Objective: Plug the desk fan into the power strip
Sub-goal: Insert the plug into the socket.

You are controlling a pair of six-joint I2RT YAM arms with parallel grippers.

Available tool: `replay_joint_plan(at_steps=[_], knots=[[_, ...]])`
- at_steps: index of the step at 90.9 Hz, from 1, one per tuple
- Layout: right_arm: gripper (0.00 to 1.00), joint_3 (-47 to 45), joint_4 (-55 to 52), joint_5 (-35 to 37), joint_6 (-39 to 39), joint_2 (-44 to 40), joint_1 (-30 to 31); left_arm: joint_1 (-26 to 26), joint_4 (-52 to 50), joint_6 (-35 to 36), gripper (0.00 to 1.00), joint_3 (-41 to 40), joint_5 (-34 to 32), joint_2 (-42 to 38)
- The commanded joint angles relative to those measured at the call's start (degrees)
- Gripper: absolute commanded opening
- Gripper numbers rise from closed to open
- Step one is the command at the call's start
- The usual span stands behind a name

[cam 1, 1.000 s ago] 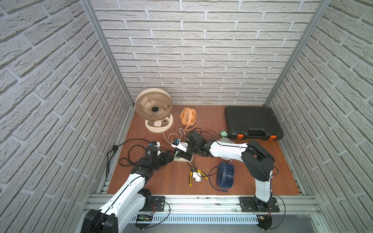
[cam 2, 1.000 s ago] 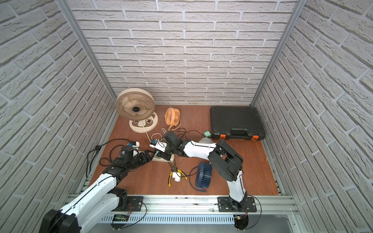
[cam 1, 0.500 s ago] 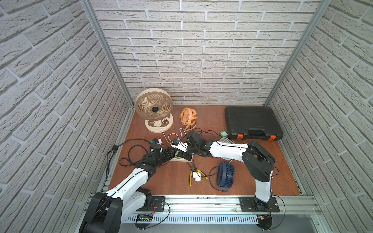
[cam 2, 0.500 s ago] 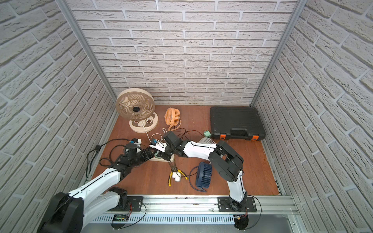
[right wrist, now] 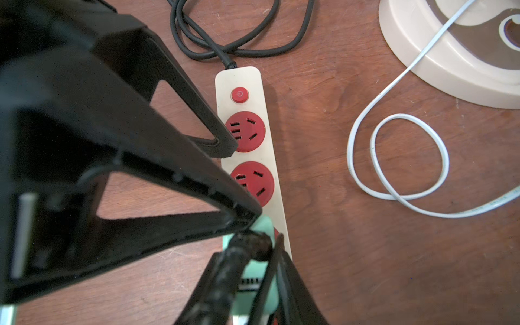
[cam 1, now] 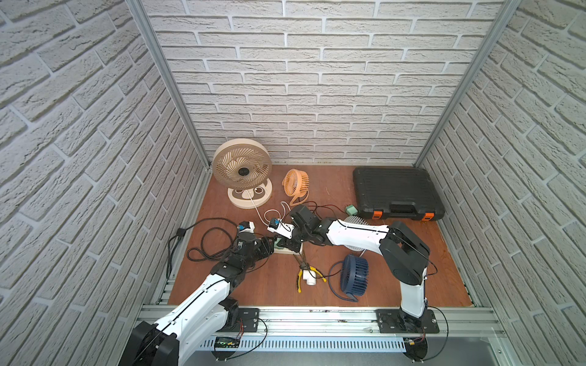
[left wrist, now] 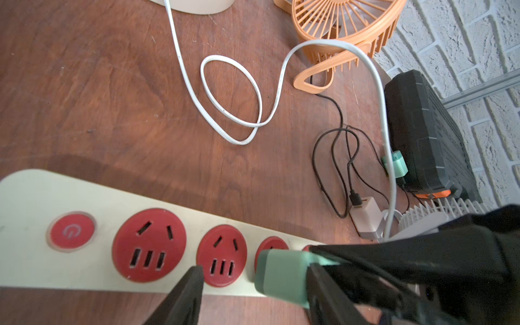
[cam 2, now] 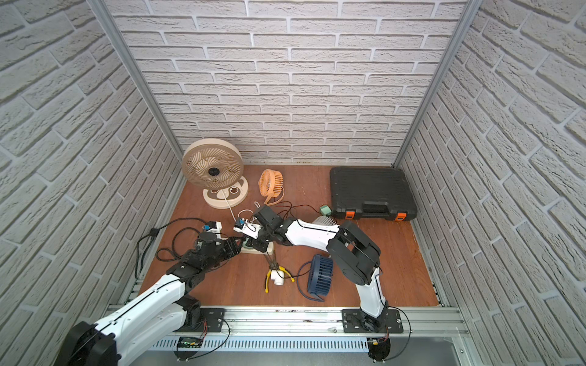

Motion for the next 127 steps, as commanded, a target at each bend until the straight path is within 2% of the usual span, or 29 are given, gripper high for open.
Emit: replay_joint_plan(at_steps=[1,15,25,37,44,64,72,84,98,112,127], knots=[[0.03,-2.76,-16.16,5.16,2.52,8.84,2.03,-1.79,-5.96,1.35,0.59,-4.35,3.40,4.58],[0.03,-1.36,-18.57,6.72,3.00,10.34,3.11,-4.56,4.64,-0.59,0.55,-6.92,3.65,15.38],[0.03,-4.07,-17.00,8.76,4.33,11.68,4.11,-8.88,10.02,-2.75,0.54,-7.16,2.76,21.69],[0.03,-9.01,-12.34,9.20,6.38,11.73,5.98,-14.27,11.34,-5.61,0.54,-8.05,-0.29,24.34],[0.03,-9.18,-11.72,9.18,6.72,12.93,6.62,-15.06,10.88,-6.71,0.54,-9.35,-1.44,23.45],[0.03,-4.52,-15.15,11.06,5.25,14.75,7.60,-15.11,2.72,-8.68,0.52,-13.21,-5.41,13.80],[0.03,-5.71,-13.70,9.96,5.81,15.79,7.90,-15.00,-2.06,-8.75,0.52,-13.71,-6.66,8.64],[0.03,-8.12,-9.55,5.20,9.10,17.04,6.31,-14.16,-5.85,-7.58,0.51,-12.85,-6.43,4.24],[0.03,-8.29,-9.99,5.81,8.40,16.63,5.97,-12.05,-8.95,-6.22,0.51,-11.68,-4.98,1.03],[0.03,-9.14,-10.03,7.79,7.68,13.24,6.06,-10.81,-18.01,-5.36,0.51,-9.45,-4.38,-8.80],[0.05,-5.95,-14.24,9.68,6.86,6.64,6.02,-9.27,-28.25,-4.52,0.52,-6.33,-4.16,-20.03]])
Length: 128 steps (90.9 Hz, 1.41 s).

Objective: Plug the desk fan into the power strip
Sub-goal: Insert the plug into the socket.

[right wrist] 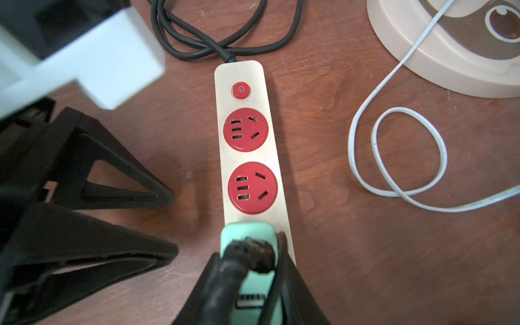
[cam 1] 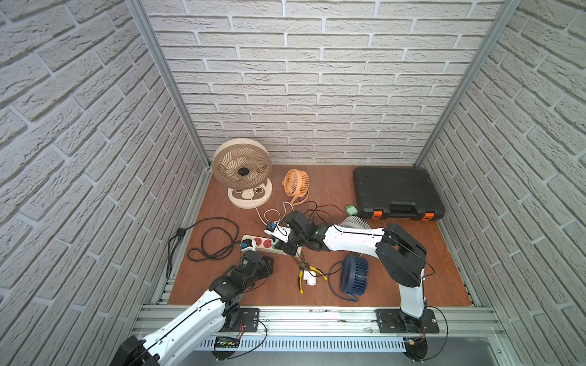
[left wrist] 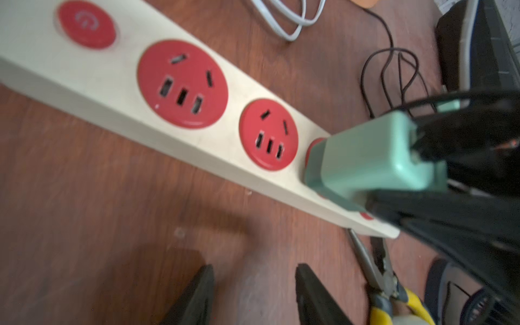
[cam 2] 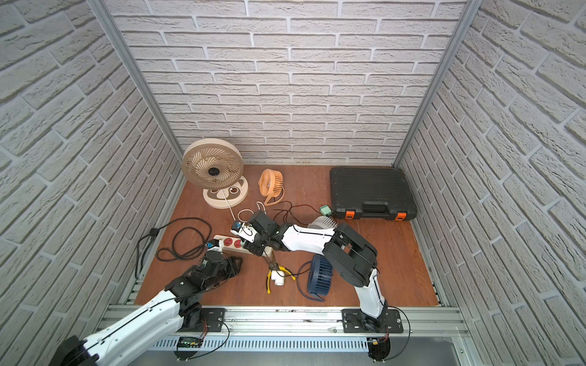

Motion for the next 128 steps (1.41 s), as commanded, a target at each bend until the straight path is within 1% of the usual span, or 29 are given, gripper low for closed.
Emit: replay_joint_plan(at_steps=[1,9,17,26,33,39,42,49,58,59,62,65,68,74,78,85,88,99,104,111,116,128], knots=[[0.07,-3.72,-18.35,2.99,2.54,5.81,2.65,1.25,-14.45,1.52,0.52,2.06,3.06,-5.13],[0.22,-1.42,-20.09,4.44,2.41,3.16,2.61,2.06,-16.15,1.77,0.52,2.69,3.69,-6.97],[0.42,1.70,-22.40,5.38,2.03,1.33,2.60,2.27,-15.68,1.84,0.52,2.69,4.29,-6.59],[0.46,5.05,-24.81,6.29,2.05,0.18,2.58,2.32,-14.06,1.86,0.53,2.82,4.71,-5.29],[0.52,7.05,-26.29,6.31,2.10,-0.33,2.65,2.36,-12.84,2.01,0.53,2.98,4.87,-4.20],[0.54,7.75,-26.69,6.01,2.20,-0.36,2.64,2.36,-12.00,2.24,0.53,3.18,4.96,-3.16],[0.55,7.96,-26.73,5.73,2.33,-2.26,2.61,2.36,-11.61,2.34,0.53,3.25,5.02,-2.51],[0.59,7.91,-26.17,4.37,2.68,-3.84,2.59,2.36,-10.62,2.48,0.53,3.27,5.31,-1.60],[0.68,8.40,-26.73,2.07,2.89,-5.33,2.59,2.53,-9.66,2.60,0.54,3.52,5.54,-0.74],[0.69,8.45,-26.89,1.79,2.94,-5.39,2.67,2.53,-9.62,2.63,0.54,3.53,5.57,-0.69],[0.78,8.66,-27.17,0.72,2.95,-5.80,2.67,2.62,-9.43,2.72,0.54,3.71,5.71,-0.44],[0.83,8.72,-27.45,-0.34,2.99,-6.09,2.67,2.69,-9.21,2.86,0.54,3.91,5.80,-0.17],[0.86,9.01,-28.17,-1.05,2.94,-6.17,2.79,2.78,-9.03,2.91,0.54,4.15,5.88,0.06],[0.91,9.28,-29.69,-1.40,2.77,-6.19,3.36,2.96,-8.72,3.23,0.54,4.71,6.03,0.59],[0.97,8.54,-30.04,-2.37,2.47,-6.76,3.95,3.10,-8.64,3.53,0.54,5.22,6.24,1.10],[1.00,7.17,-30.48,-4.50,2.07,-7.93,4.88,3.69,-8.44,4.27,0.54,6.22,6.72,2.09],[1.00,6.82,-30.86,-4.38,1.89,-8.41,5.01,4.01,-8.29,4.60,0.54,6.70,7.03,2.48],[1.00,3.84,-27.42,2.75,3.80,-12.92,4.99,4.56,-7.84,5.32,0.54,8.22,7.75,3.70],[1.00,4.86,-27.87,6.25,4.57,-14.10,4.85,4.70,-7.69,5.52,0.54,8.67,7.88,4.00],[1.00,7.73,-29.17,8.15,4.89,-14.68,4.69,4.70,-7.64,5.68,0.54,9.21,7.97,4.19],[1.00,8.96,-28.67,6.45,4.96,-15.03,4.61,4.78,-7.72,5.80,0.54,9.41,7.87,4.37],[1.00,11.11,-27.66,-1.91,6.07,-15.66,3.96,5.08,-8.05,6.20,0.55,9.89,8.04,4.62]])
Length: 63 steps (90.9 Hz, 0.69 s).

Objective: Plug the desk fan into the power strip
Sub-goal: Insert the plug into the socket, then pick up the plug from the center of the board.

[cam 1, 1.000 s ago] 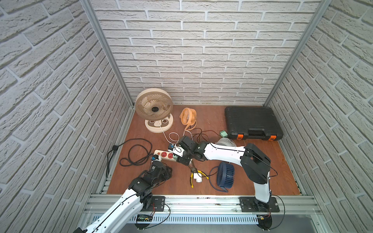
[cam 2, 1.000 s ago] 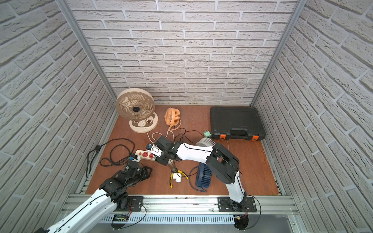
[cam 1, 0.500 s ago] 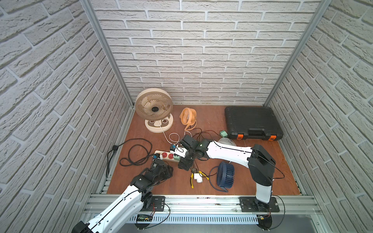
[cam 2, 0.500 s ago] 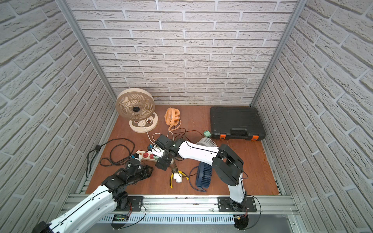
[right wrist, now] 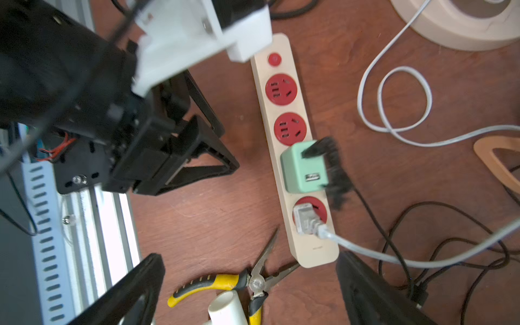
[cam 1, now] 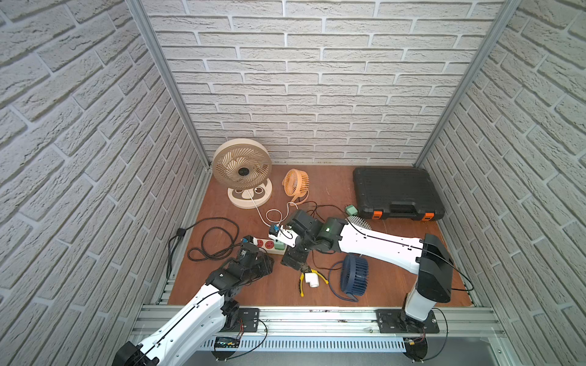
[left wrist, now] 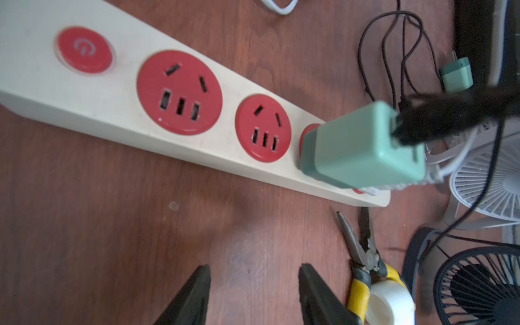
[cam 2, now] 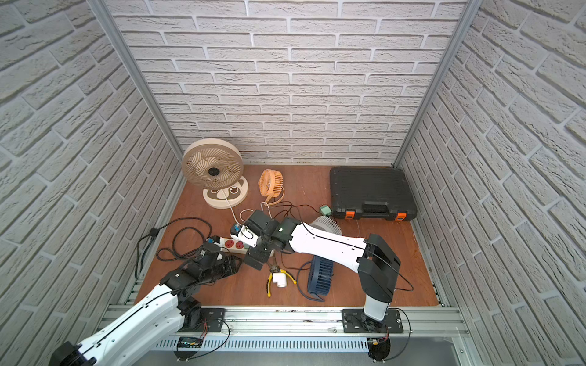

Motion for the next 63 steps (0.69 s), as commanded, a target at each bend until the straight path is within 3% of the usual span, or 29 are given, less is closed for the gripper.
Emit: replay_joint_plan(at_steps=[1,20,37,49,63], knots=[[1.00,2.43,1.28,-5.71,1.85,-2.01,-0.46,0.54,1.14,1.37,0.55,1.40,0.49,0.14],[1.00,0.98,-1.30,-4.16,3.90,-8.70,-3.37,0.95,-4.80,2.28,0.55,2.53,-0.52,-4.68],[0.99,-1.72,-5.68,-0.09,4.86,-14.79,-11.80,1.94,-12.61,4.04,0.60,4.83,-2.99,-9.95],[0.86,-0.54,-10.83,-0.03,5.34,-12.38,-18.41,2.03,-15.97,4.81,0.70,6.74,-4.91,-11.48],[0.76,3.63,-18.22,1.99,4.10,-4.35,-21.23,2.04,-19.07,5.07,0.79,8.11,-7.33,-13.83]])
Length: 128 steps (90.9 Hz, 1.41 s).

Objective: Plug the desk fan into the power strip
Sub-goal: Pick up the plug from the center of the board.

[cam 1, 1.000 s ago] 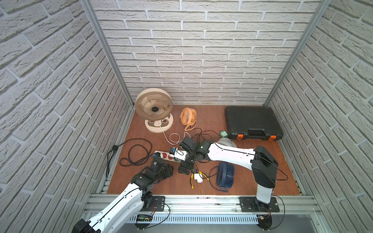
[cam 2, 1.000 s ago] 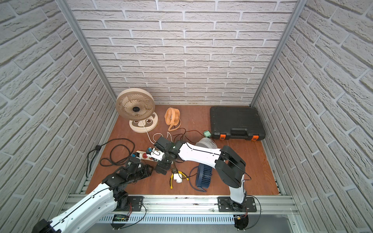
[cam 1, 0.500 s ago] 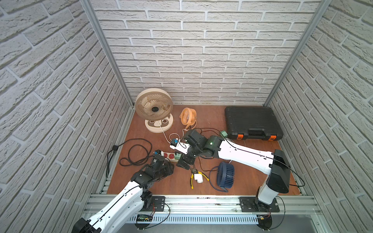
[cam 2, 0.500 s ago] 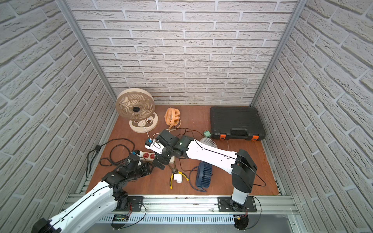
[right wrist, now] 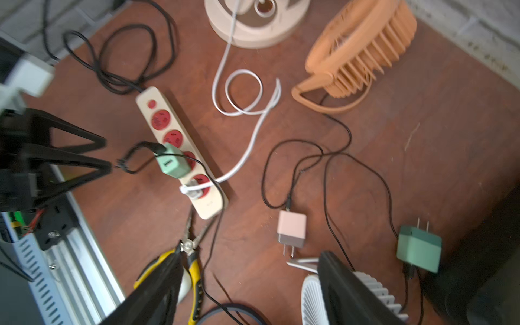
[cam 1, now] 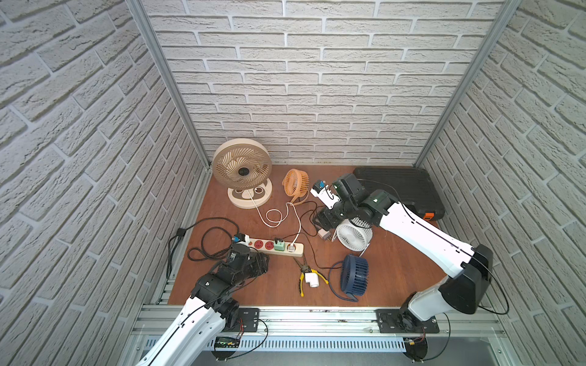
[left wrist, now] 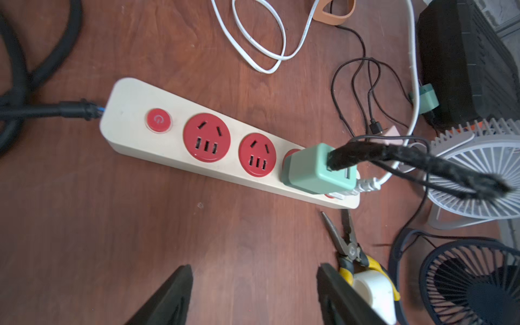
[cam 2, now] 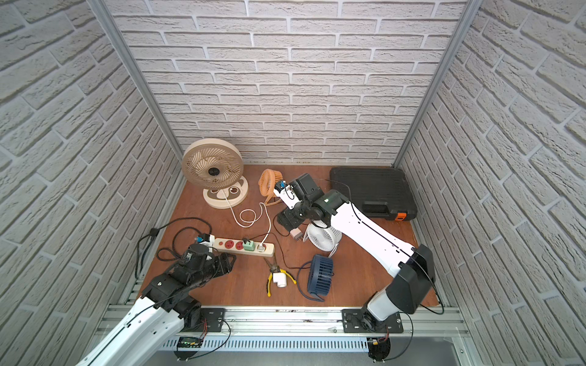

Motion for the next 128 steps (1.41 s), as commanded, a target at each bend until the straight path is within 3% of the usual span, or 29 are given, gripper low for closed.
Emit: replay_joint_plan(at_steps=[1,24,31,83,92,116,128], knots=[[0.76,2.61,-8.00,2.03,-0.54,6.13,-0.63,0.35,-3.78,1.15,0.79,1.64,-3.15,-1.72],[0.69,8.23,-13.78,8.55,-2.16,21.30,-1.28,0.53,-4.23,0.81,0.90,1.75,-4.49,-3.23],[0.69,9.08,-13.61,10.05,-2.40,24.63,-1.37,0.62,-4.31,0.76,0.98,1.75,-4.82,-3.55],[0.68,13.94,-12.83,10.40,-3.06,34.82,-1.98,0.79,-3.72,0.94,0.98,1.74,-4.65,-2.65],[0.59,14.19,-12.41,10.27,-2.85,34.88,-1.93,0.79,-3.41,1.03,0.98,1.75,-4.22,-2.34],[0.09,10.49,-8.44,9.11,-1.31,29.42,-2.15,0.80,2.41,1.29,0.98,1.63,1.79,-0.36],[0.03,5.71,-3.73,5.93,1.43,22.35,-2.72,0.79,5.19,1.57,0.98,2.23,4.55,-0.43]])
